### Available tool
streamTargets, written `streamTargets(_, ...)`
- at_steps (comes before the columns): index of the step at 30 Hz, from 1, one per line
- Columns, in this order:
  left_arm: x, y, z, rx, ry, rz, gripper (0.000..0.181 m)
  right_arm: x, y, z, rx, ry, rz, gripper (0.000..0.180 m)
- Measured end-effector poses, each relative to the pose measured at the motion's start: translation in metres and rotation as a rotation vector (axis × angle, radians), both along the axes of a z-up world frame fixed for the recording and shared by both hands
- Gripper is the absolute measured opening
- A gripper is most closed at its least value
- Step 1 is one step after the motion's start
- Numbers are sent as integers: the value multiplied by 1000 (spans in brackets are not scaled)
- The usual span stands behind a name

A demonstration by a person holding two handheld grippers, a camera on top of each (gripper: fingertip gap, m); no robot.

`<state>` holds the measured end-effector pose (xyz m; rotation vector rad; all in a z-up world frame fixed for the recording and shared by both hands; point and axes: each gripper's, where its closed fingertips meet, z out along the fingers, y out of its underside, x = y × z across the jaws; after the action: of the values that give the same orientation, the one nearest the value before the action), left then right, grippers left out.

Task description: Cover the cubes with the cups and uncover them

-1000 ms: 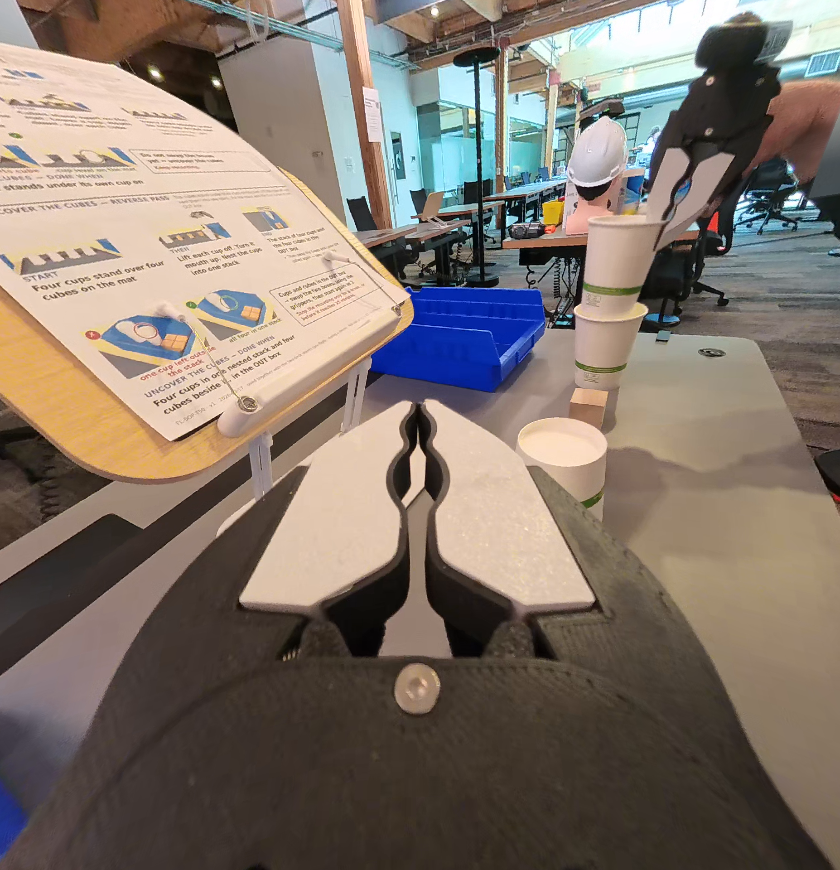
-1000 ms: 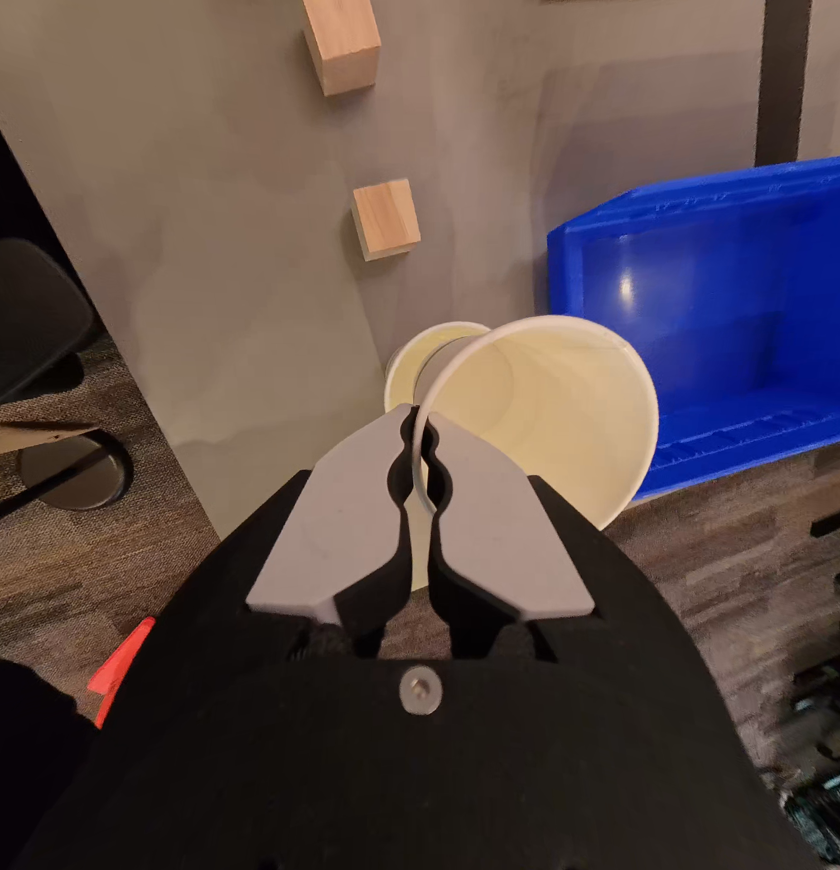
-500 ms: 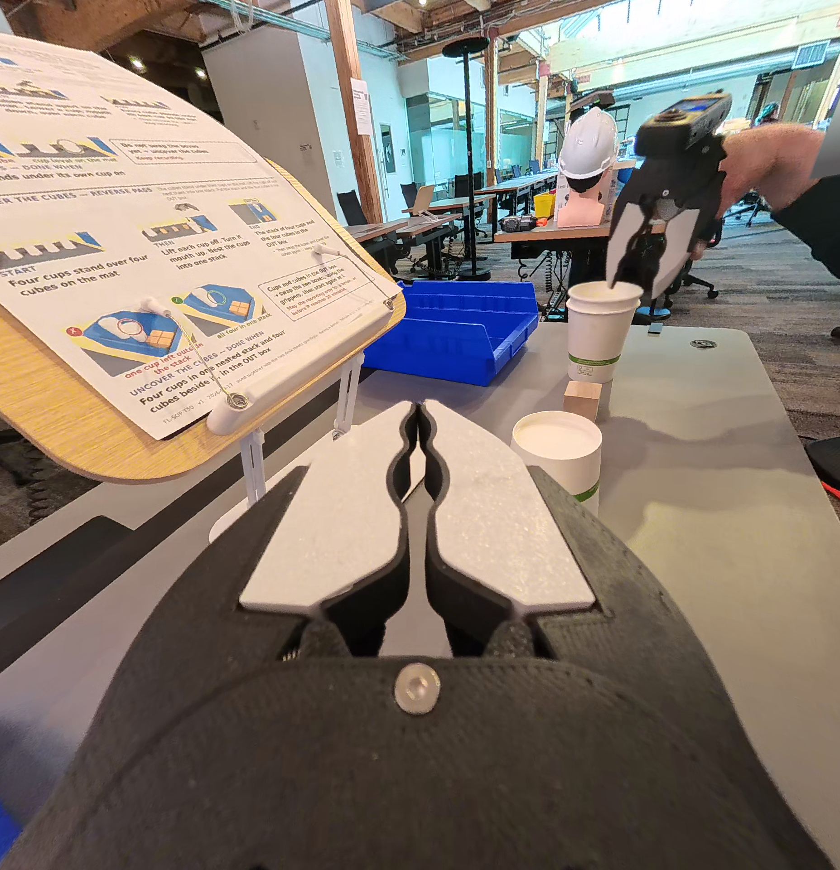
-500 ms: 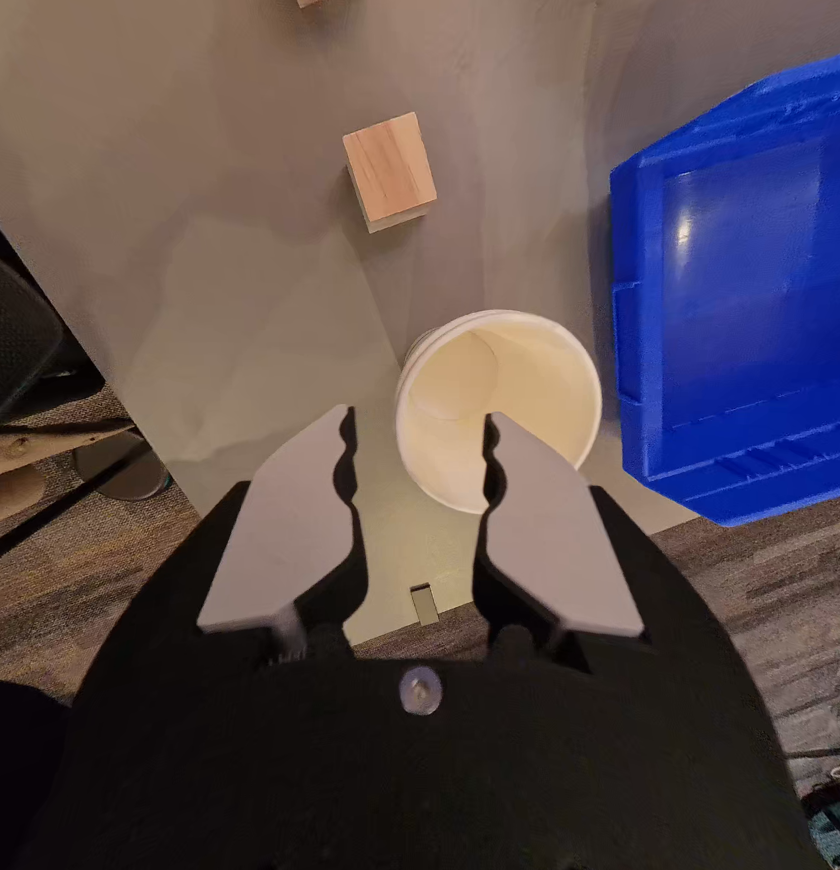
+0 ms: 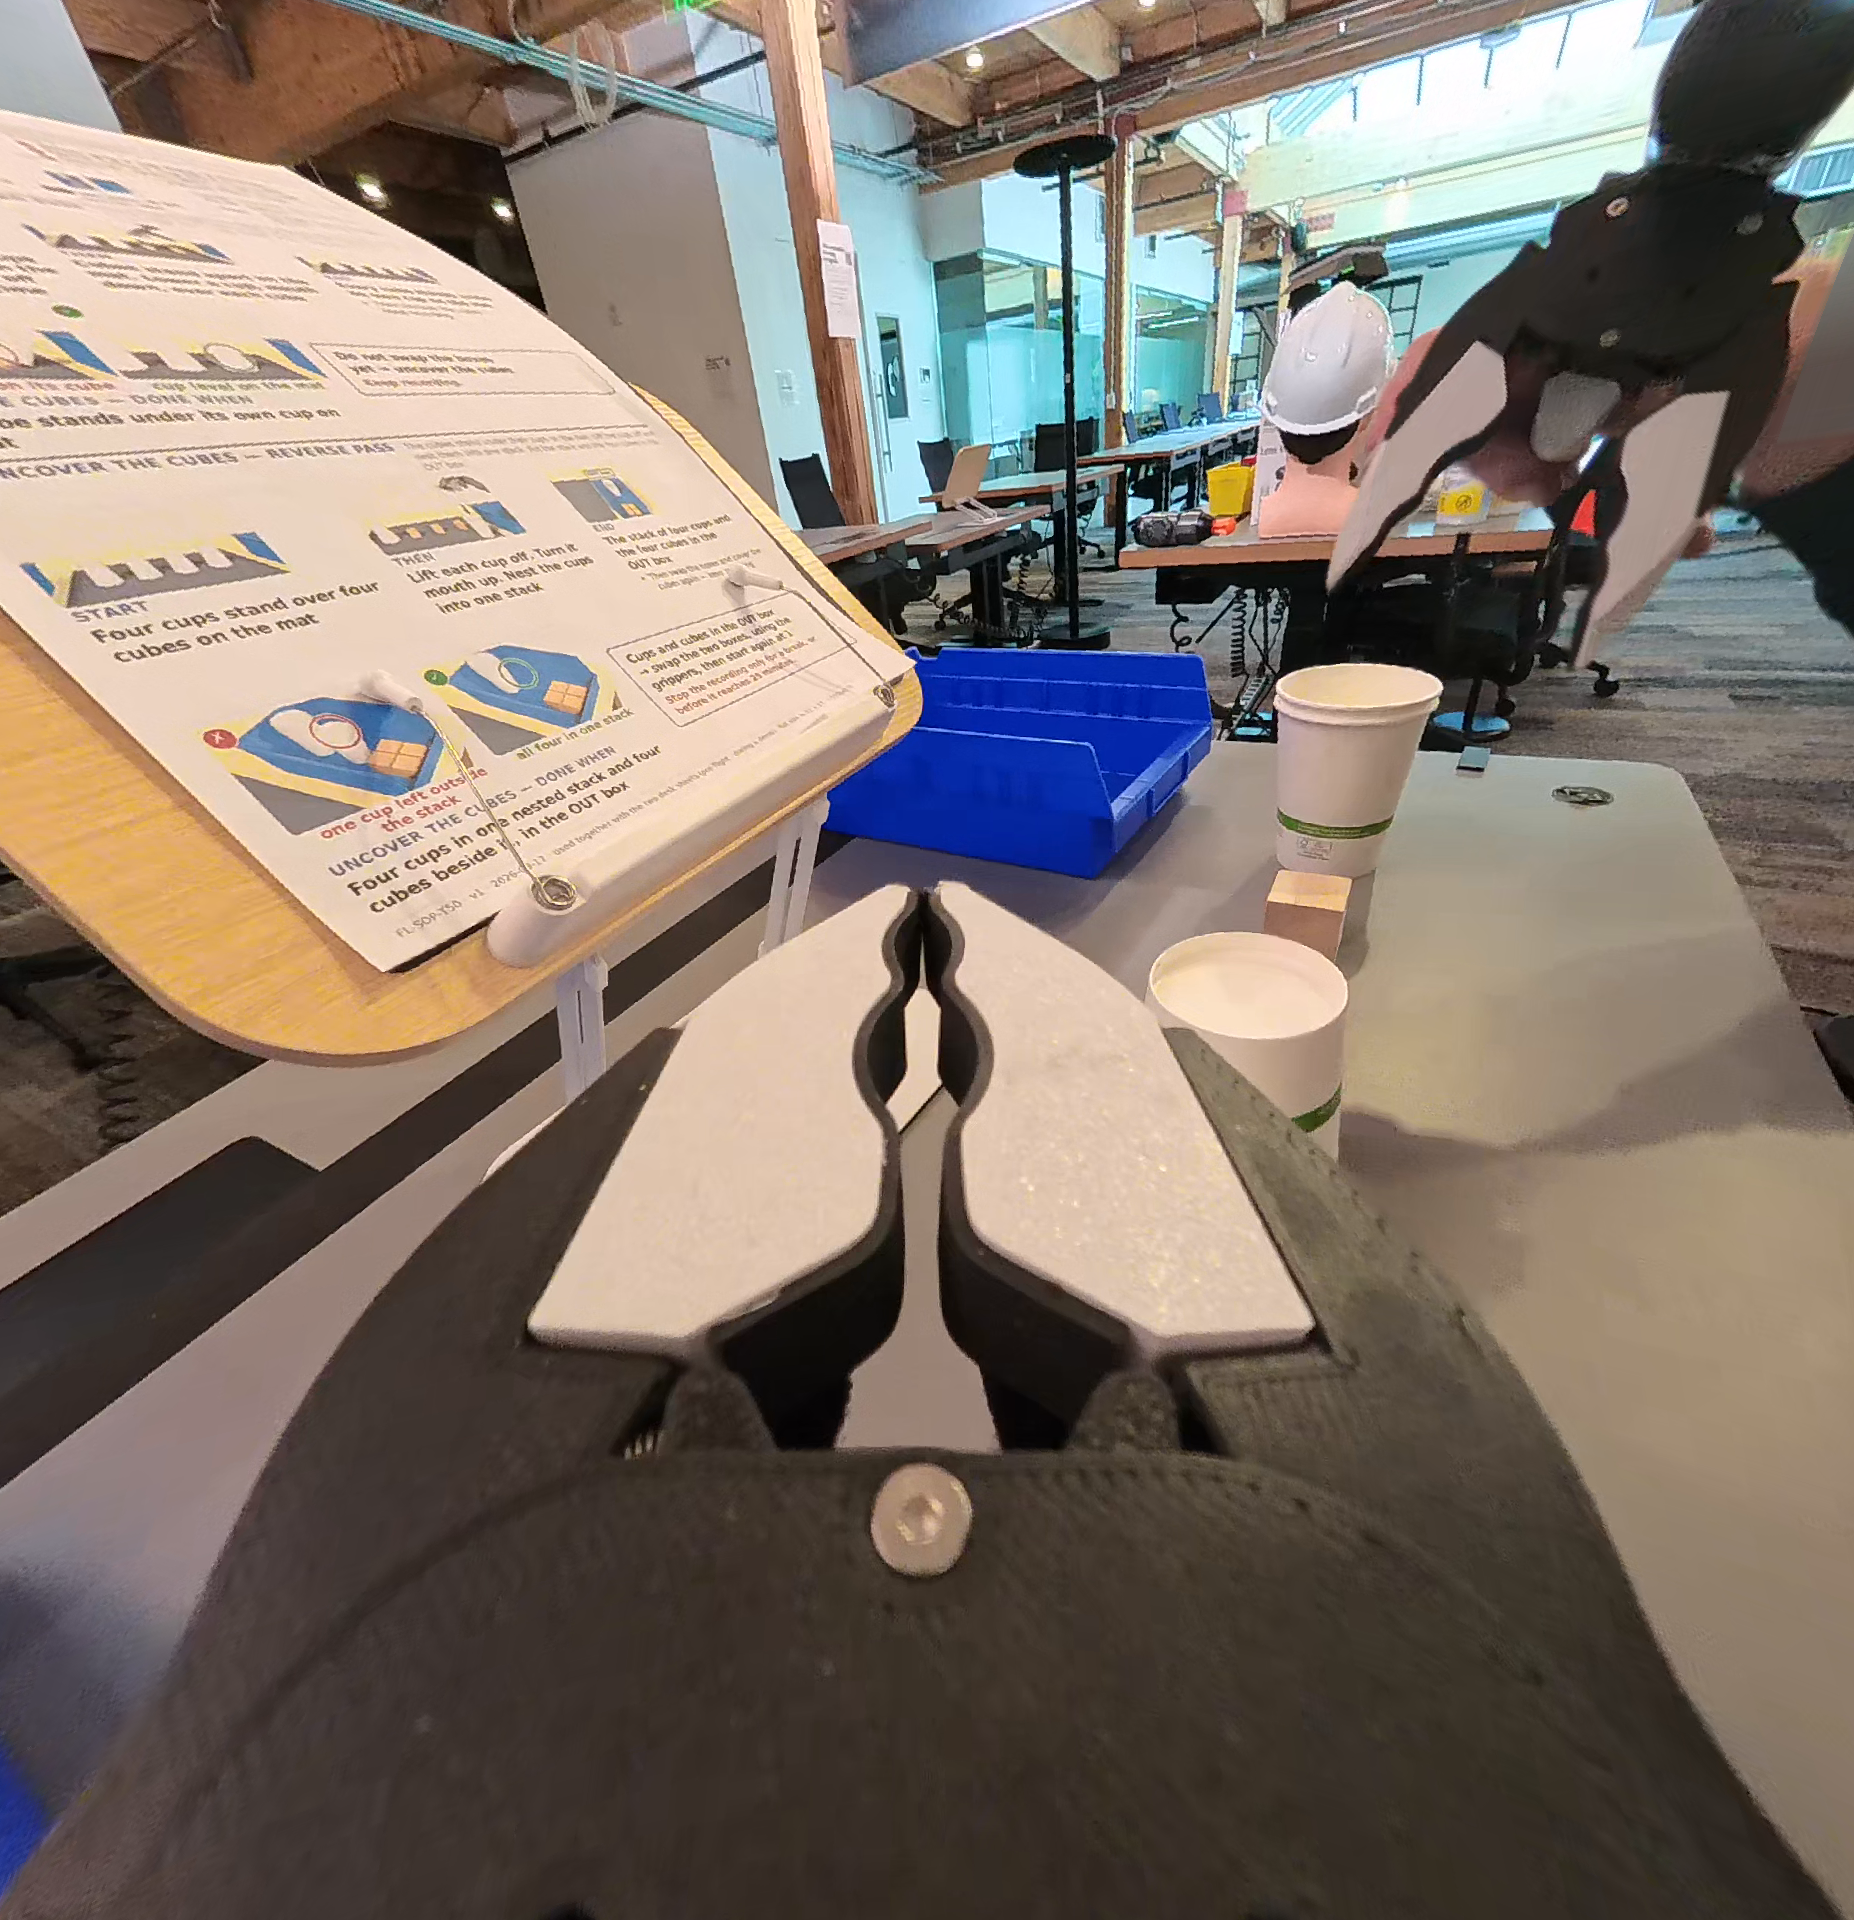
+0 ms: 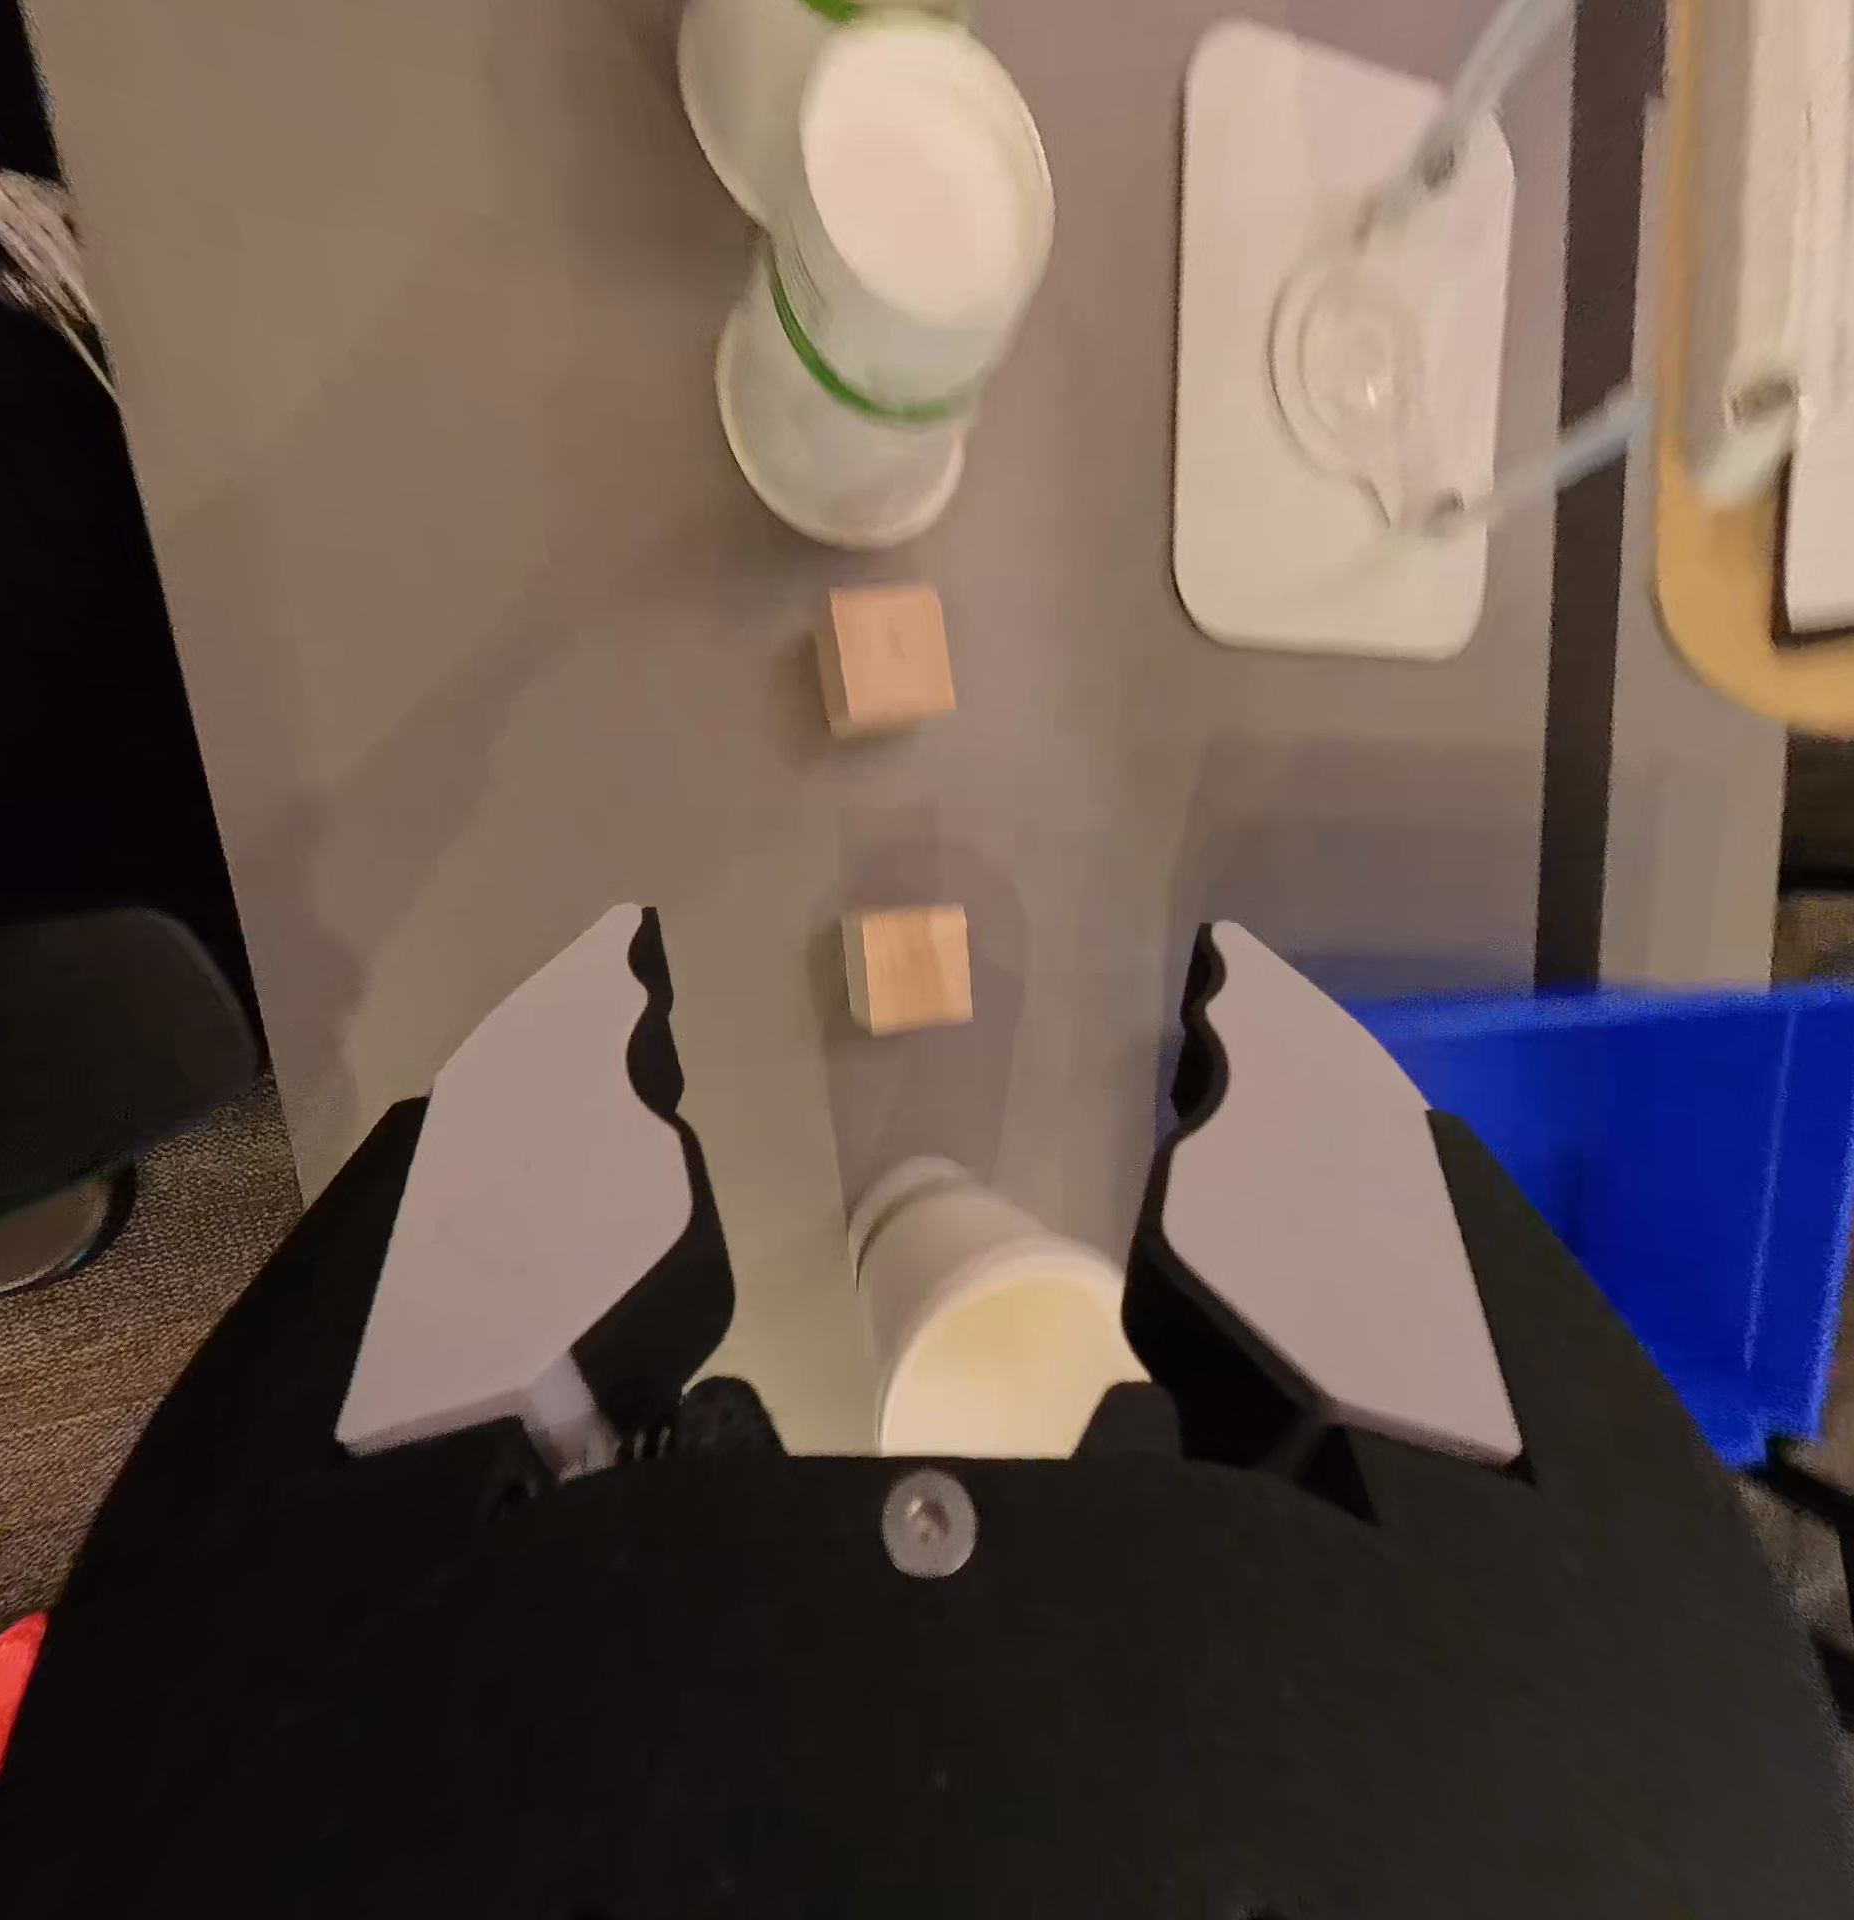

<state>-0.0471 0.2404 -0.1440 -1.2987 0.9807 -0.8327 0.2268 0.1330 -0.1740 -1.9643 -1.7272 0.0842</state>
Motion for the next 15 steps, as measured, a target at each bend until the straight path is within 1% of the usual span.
streamTargets(1,0,0,-1,0,0,2,0,-18,4,-2,-3,17,29,97)
streamTargets(5,-5,1,0,-1,-19,13,0,-87,24,-15,-16,53,88,101)
streamTargets(7,-7,1,-1,-3,-28,16,0,-113,30,-30,-58,31,113,110)
streamTargets(8,-9,2,-1,-4,-29,20,0,-124,34,-38,-72,17,126,111)
streamTargets(12,-12,2,-2,-8,-45,16,0,-157,42,-67,-151,0,163,112)
streamTargets(15,-12,2,-5,-12,-37,8,0,-166,47,-82,-183,-31,166,109)
